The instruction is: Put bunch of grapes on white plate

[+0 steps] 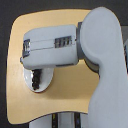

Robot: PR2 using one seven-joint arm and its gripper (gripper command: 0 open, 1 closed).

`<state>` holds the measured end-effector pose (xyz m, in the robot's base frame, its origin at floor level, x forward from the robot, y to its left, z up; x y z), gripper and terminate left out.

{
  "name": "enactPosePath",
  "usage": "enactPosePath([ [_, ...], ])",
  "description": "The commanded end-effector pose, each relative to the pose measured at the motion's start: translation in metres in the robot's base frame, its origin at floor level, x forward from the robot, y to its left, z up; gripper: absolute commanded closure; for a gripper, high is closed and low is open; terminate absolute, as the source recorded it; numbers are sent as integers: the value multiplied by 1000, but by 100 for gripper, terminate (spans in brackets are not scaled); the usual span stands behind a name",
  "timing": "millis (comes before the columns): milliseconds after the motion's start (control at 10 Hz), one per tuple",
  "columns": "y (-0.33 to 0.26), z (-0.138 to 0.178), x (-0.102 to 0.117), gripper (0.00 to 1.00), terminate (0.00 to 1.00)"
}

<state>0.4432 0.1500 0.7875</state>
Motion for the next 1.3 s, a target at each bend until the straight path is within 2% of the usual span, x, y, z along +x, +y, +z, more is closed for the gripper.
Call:
enactPosePath([
  [0, 3, 62, 8, 0, 0],
  [300, 15, 124, 9, 0, 0],
  [600, 19, 163, 14, 0, 0],
  [800, -3, 177, 11, 0, 0],
  [1200, -124, 193, 8, 0, 0],
])
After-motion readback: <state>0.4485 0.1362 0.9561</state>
